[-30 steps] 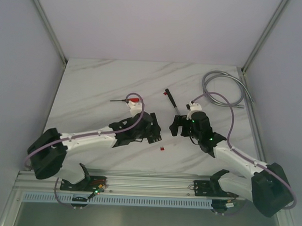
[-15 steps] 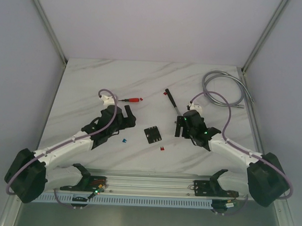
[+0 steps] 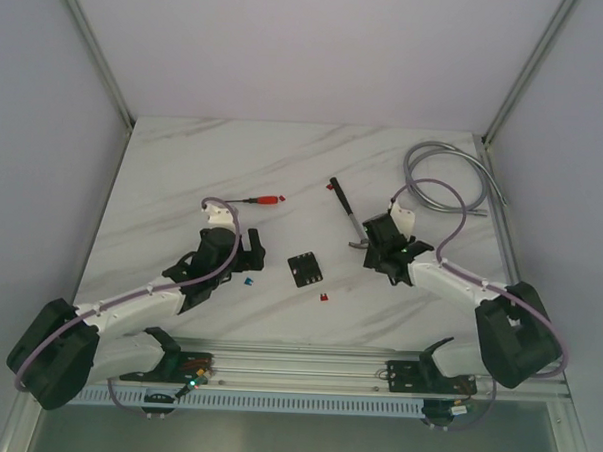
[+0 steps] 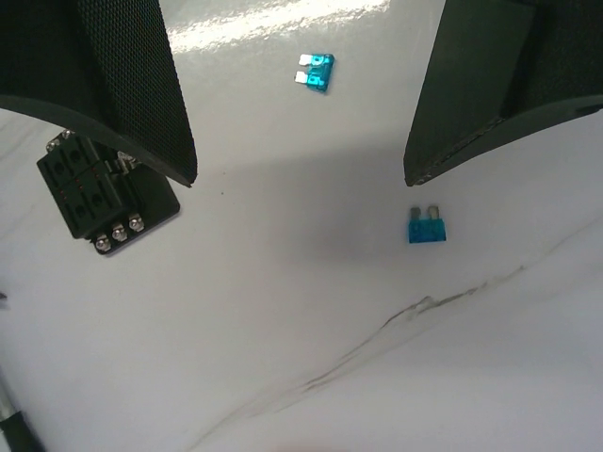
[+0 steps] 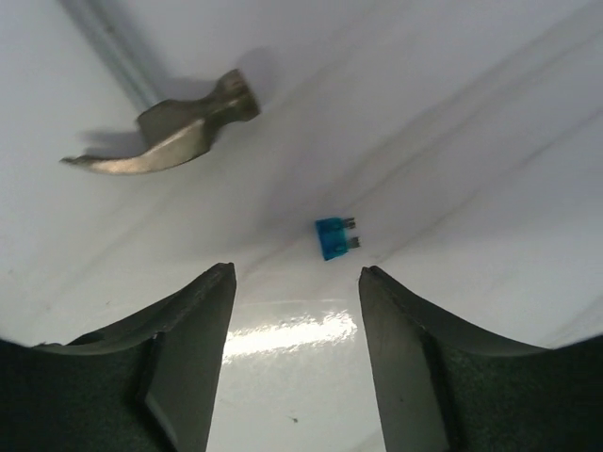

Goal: Snap on the fuse box
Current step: Adjust the fuse at the center of the board.

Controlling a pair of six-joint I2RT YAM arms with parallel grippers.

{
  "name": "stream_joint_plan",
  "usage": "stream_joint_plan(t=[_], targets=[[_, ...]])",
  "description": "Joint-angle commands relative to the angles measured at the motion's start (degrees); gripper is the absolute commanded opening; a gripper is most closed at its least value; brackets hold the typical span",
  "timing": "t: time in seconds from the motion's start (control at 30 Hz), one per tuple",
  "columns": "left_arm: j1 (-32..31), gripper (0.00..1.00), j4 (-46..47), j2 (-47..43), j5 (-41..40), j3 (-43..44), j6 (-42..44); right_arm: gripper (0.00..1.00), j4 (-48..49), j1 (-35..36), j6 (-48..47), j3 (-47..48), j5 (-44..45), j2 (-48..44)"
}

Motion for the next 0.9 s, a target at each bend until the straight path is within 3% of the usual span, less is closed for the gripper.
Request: stream_joint_plan(t=[0.0,0.33,0.87], targets=[[0.2,1.00,4.4,0.0,-0.8,0.4,2.4,0.58,-2.1,-2.8,4.2,1.9,4.2,1.8],[0.2,1.00,4.1,-0.2,-1.5,0.4,2.4,0.52,0.5,-7.3,3.3,2.8,2.9,4.2],[0.2,1.00,3.9,-0.1,-0.3,0.7,2.4,0.52,0.7,-8.4,2.3,-3.3,-1.9,3.3]])
